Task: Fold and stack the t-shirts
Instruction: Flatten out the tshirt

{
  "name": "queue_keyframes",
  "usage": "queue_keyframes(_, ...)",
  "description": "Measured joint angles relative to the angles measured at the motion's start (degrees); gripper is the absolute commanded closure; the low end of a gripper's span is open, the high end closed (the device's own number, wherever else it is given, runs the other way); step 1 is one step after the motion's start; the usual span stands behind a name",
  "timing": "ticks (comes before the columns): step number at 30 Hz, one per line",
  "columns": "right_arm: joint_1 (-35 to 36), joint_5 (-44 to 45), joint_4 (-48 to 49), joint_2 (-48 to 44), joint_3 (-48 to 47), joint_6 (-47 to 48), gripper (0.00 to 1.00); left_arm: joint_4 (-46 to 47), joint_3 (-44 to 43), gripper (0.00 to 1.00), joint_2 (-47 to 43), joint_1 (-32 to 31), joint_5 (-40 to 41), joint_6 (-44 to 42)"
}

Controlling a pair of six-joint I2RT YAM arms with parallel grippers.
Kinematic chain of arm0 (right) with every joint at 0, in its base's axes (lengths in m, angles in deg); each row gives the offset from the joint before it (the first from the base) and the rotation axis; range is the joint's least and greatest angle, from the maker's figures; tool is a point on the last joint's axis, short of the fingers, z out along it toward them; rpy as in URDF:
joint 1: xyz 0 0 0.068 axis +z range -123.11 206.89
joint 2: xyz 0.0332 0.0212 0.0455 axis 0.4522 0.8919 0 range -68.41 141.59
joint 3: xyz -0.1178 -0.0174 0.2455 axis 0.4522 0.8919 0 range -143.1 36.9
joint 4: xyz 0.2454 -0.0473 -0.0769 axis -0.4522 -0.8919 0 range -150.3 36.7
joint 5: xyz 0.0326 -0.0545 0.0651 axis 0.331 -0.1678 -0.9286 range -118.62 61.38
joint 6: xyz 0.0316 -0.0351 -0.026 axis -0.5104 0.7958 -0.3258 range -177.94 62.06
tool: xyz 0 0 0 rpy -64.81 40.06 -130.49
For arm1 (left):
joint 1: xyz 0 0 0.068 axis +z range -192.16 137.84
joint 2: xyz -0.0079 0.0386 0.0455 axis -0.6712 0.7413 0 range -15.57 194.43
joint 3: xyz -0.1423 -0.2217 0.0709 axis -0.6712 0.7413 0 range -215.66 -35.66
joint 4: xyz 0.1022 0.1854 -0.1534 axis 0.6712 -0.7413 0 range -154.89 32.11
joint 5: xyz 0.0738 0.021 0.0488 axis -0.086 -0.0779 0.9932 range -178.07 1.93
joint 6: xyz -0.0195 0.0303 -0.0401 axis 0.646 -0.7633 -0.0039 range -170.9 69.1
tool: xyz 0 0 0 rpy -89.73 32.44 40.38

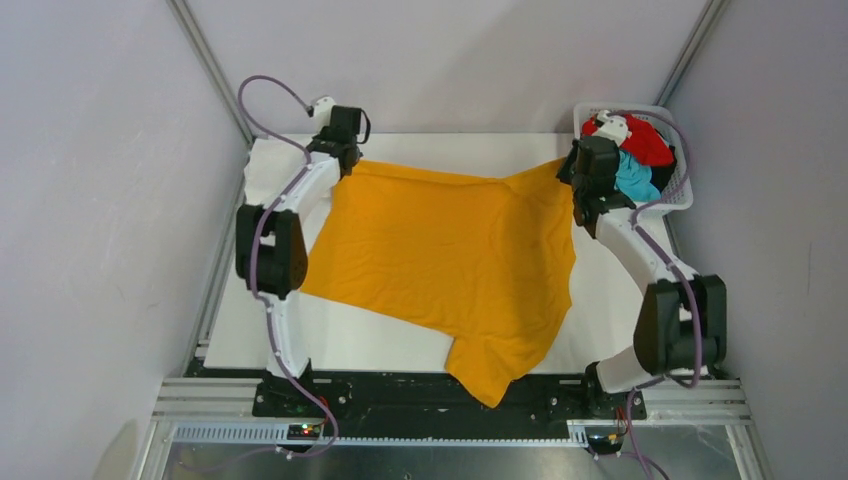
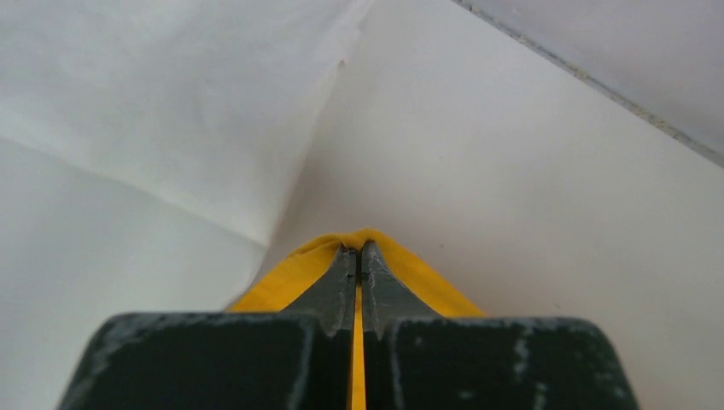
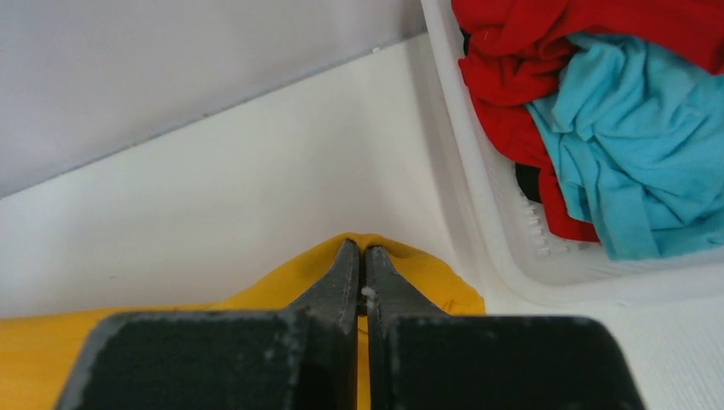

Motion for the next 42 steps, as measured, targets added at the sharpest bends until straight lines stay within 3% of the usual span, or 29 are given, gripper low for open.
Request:
queue_keyframes(3,-0.5,-1.0,0.8,5.9,-2.1,0.0,0.98,-0.2,-5.3,1.00,6.4,0.8,-1.6,0.0)
queue_keyframes(5,-0.8,-1.4,1.4,10.9,-4.9,0.2,0.91,-0.6,-10.5,0.98,11.6,1.6,-2.9,0.0)
queue_keyframes(6,-1.0,-1.5,1.3,13.6,-6.8,0.2,0.75,-0.8,-12.8,0.88,13.7,1.9,-3.7,0.0)
queue_keyframes(7,-1.2,-1.6,1.3,16.2,-8.7,0.1,0.66,-1.6,-16.1,0.78,16.3,2.3,-4.8,0.1)
queue_keyframes(8,-1.4,-1.7,0.7,19.2,-11.6,0.1,0.54,-2.1,-20.2,0.52,19.2,2.7,-6.3,0.3)
queue_keyframes(9,-1.7,-1.8,0.0,22.3,-15.1,0.1,0.48,-2.3,-23.6,0.40,21.8,3.1,-7.8,0.6)
queue_keyframes(10,-1.9,-2.0,-1.4,25.3,-18.7,0.0,0.34,-2.5,-26.8,0.14,24.0,3.4,-9.4,0.9)
queue_keyframes(11,-2.1,-2.1,-4.0,28.6,-23.7,0.4,0.18,-2.6,-28.7,0.07,25.4,3.7,-10.7,1.1)
queue_keyframes(12,-2.2,-2.4,-5.2,30.9,-27.2,0.3,0.12,-2.8,-30.2,0.02,26.3,4.0,-11.9,1.7)
queue_keyframes(13,-2.3,-2.6,-7.3,32.8,-30.6,0.6,0.04,-3.1,-31.1,0.01,26.8,4.2,-12.9,2.2)
queue_keyframes(14,-2.4,-2.8,-8.6,34.1,-33.1,0.7,0.02,-3.3,-31.6,0.01,26.9,4.3,-13.7,2.3)
queue_keyframes(20,-2.4,-5.9,-12.5,33.7,-34.4,-0.1,0.01,-3.4,-31.5,0.00,25.0,4.6,-17.9,2.6)
queue_keyframes(28,-1.8,-15.7,-16.3,29.9,-25.0,-7.9,0.01,-3.4,-11.5,0.00,9.5,3.0,-18.3,2.5)
queue_keyframes(34,-1.5,-21.7,-17.5,32.2,-24.8,-14.6,0.01,-3.0,2.5,0.00,-1.9,-0.8,-17.9,2.9)
queue_keyframes(42,-1.5,-24.2,-16.5,39.4,-27.2,-21.7,0.01,-2.3,16.0,0.00,-4.3,-8.3,-20.0,3.8)
